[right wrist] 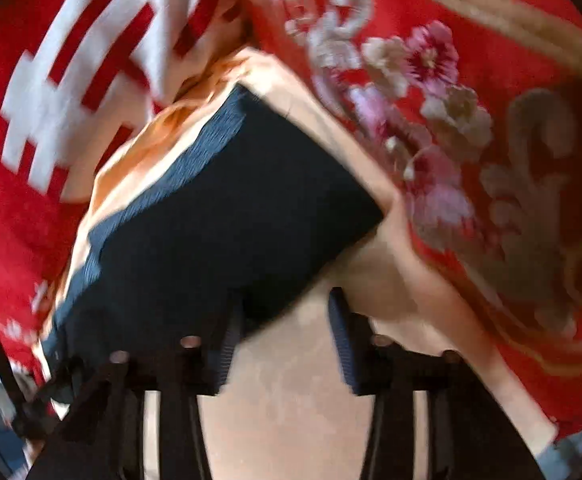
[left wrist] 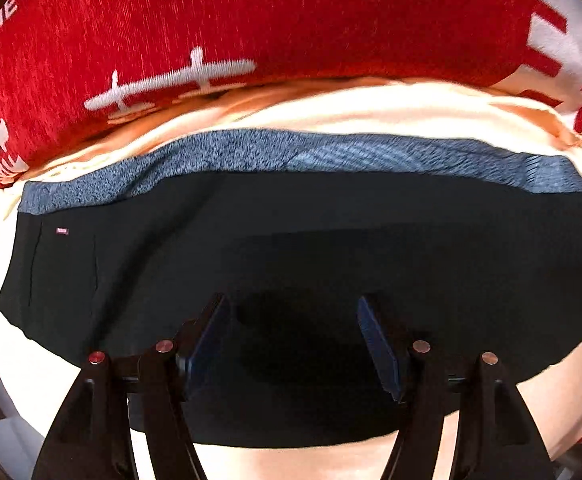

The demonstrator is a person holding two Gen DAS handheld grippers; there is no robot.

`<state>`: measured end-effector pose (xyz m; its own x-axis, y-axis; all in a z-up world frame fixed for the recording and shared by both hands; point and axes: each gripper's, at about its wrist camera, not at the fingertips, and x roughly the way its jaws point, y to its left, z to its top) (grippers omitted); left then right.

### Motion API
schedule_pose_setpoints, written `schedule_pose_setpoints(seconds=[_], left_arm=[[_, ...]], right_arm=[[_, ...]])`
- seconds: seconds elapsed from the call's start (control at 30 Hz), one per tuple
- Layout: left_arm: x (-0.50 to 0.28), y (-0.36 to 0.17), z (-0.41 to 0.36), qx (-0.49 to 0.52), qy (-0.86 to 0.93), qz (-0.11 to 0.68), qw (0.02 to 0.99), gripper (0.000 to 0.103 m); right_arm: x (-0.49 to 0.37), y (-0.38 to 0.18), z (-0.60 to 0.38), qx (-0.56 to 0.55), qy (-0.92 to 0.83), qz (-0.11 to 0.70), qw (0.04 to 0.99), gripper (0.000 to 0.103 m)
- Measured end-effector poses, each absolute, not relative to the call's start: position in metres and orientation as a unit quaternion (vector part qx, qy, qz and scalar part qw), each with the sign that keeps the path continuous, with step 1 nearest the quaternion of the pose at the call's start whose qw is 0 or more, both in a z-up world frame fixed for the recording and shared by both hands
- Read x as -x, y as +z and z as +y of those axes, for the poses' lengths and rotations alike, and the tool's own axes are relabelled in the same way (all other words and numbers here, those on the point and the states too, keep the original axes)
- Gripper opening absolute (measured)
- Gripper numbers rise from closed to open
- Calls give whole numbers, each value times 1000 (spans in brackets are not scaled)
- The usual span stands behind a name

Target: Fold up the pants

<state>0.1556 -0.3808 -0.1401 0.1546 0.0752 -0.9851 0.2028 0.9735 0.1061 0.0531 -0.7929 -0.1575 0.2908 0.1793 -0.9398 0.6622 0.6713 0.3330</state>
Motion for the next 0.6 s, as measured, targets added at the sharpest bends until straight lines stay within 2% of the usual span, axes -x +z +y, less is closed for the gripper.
schedule_pose_setpoints(seconds=[0.03, 0.07, 0.2, 0.23, 0.27, 0.33, 0.37, 0.5, 0.6], left_arm=[[-156, -140, -381, -105, -42, 648, 753, 68], [-156, -139, -381, -103, -41, 646, 756, 68], [-160, -147, -381, -115, -26, 647, 753, 68], [-160, -149, -379, -109, -24, 649, 753, 70], [-161, -150, -376, -105, -15, 648, 754, 77], [-163, -146, -374, -108, -8, 649, 753, 78], [-163, -142, -374, -108, -8, 645, 756, 78], [-169, -122, -376, -109, -26, 624, 774, 78], [-179, -127, -396, -125, -39, 617, 776, 78]], right_arm=[[-56, -159, -795, -373, -171, 568, 714, 7], [-62, -153, -795, -367, -171, 564, 720, 6], [-78, -117, -787, -297, -147, 546, 770, 6], [-79, -118, -788, -289, -149, 556, 765, 6], [-80, -129, -792, -289, -154, 574, 750, 7], [-78, -155, -797, -305, -149, 609, 717, 8], [-73, -159, -801, -321, -152, 613, 706, 16], [-59, -115, -785, -298, -159, 572, 747, 17], [-80, -93, -750, -259, -87, 563, 780, 17]])
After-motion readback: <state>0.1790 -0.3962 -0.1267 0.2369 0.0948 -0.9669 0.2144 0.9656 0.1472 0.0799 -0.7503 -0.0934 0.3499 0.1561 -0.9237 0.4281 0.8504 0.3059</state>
